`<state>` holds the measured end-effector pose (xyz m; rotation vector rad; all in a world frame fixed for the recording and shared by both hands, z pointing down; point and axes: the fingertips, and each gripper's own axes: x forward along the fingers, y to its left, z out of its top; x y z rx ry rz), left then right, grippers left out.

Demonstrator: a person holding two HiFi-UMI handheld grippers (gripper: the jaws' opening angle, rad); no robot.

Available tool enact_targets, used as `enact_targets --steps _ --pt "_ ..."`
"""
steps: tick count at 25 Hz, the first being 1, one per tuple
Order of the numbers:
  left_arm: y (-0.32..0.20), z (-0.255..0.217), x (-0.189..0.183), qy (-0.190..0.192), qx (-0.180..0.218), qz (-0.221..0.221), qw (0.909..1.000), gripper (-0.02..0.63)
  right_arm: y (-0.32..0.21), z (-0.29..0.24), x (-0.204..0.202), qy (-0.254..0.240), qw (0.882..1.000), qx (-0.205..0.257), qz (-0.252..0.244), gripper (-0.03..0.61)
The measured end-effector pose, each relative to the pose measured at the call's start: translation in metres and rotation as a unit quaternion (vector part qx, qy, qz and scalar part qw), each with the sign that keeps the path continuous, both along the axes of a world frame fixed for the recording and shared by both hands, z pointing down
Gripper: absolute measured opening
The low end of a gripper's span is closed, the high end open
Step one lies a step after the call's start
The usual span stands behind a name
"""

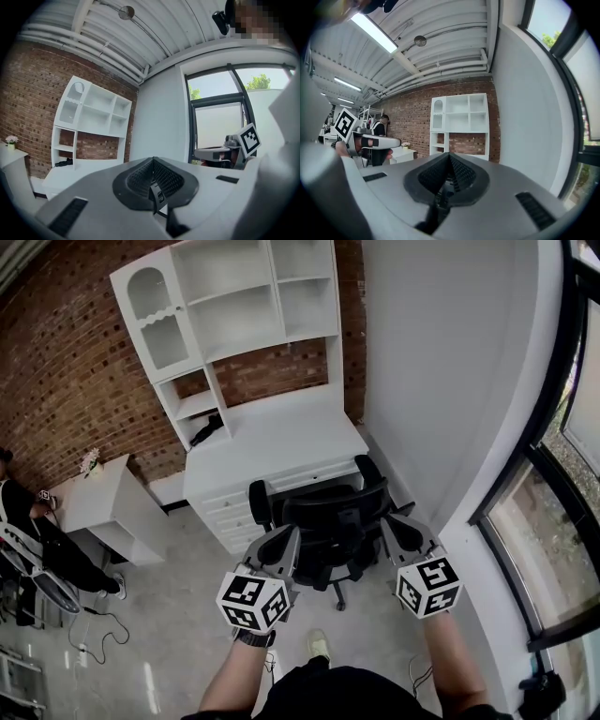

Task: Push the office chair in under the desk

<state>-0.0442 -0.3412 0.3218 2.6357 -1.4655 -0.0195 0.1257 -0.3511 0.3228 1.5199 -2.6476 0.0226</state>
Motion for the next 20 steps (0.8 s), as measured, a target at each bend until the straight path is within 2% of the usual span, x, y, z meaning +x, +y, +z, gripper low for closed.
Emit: enact_targets --steps 20 --pt "0.007 0.009 -0.010 -0.013 -0.002 -0.013 0.9998 0.006 0.007 0.009 -0.012 0.016 1.000 0.003 -0.005 0.005"
